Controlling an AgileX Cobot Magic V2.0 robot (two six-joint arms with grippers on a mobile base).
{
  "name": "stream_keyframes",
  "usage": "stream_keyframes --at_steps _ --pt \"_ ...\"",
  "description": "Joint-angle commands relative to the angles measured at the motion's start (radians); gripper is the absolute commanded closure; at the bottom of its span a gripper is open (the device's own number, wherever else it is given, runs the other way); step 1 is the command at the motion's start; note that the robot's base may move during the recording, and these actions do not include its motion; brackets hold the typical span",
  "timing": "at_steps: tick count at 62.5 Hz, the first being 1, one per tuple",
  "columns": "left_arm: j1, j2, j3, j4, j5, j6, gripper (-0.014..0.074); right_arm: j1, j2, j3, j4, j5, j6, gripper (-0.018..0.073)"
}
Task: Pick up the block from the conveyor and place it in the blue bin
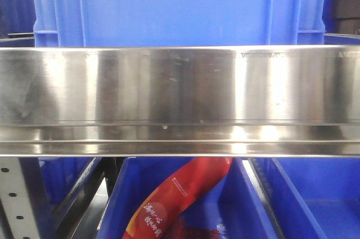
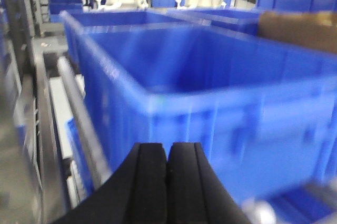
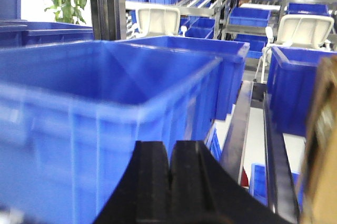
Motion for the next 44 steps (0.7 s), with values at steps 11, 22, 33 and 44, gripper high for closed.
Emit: stream_keyframes --at_steps 11,22,33,44 --pt "0.005 -0.183 0.166 -0.001 -0.032 -0.001 0.0708 -0.007 -0.225 0.141 -0.001 0.020 -0.002 0.0721" --pt "0.005 -0.240 0.179 -0.001 -0.037 -0.001 0.0708 -0.007 -0.289 0.143 -0.001 0.022 -0.002 0.0721" --pt "0.005 -0.250 0.179 -0.001 -0.038 -0.001 0.0708 -0.007 -0.293 0.143 0.003 0.018 -0.002 0.0721" --pt "0.005 -0.250 0.179 -0.001 -0.038 -0.001 0.0708 -0.009 -0.293 0.147 0.003 0.020 -0.002 0.0721"
